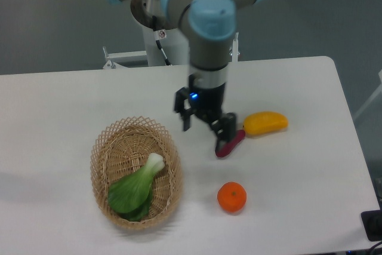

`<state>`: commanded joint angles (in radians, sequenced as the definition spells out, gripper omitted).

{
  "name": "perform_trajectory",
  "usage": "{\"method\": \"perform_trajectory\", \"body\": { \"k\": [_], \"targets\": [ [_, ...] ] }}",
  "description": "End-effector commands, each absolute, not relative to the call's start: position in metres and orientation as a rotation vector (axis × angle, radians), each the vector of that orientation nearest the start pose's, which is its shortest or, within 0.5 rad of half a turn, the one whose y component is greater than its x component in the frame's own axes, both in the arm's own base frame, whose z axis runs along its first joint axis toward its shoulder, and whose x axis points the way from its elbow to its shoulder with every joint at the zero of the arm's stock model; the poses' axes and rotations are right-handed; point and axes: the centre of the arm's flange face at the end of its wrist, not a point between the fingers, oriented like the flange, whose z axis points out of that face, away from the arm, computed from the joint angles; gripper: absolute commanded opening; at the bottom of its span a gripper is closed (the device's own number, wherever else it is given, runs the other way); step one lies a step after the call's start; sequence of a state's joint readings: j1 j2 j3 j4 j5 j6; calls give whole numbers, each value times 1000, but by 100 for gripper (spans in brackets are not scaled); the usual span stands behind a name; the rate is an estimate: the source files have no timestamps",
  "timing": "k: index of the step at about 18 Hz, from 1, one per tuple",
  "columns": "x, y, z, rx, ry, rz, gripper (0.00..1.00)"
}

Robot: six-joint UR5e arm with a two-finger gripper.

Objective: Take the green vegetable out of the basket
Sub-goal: 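Move the open gripper over the basket above the green bok choy, then lower the gripper onto the bok choy stem and close it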

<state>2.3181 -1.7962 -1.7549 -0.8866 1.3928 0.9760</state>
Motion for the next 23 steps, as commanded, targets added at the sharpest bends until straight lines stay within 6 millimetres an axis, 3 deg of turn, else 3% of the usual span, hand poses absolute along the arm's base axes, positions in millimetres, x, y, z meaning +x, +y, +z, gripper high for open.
{"method": "perform_trajectory", "body": {
  "k": [4,10,15,23],
  "targets": [
    [-244,550,297,-2900,275,37,100],
    [-218,557,253,-2969,320,-25,100],
    [-218,556,234,-3020,441,19,100],
    [-224,563,220,-3012,447,73,100]
  ]
}}
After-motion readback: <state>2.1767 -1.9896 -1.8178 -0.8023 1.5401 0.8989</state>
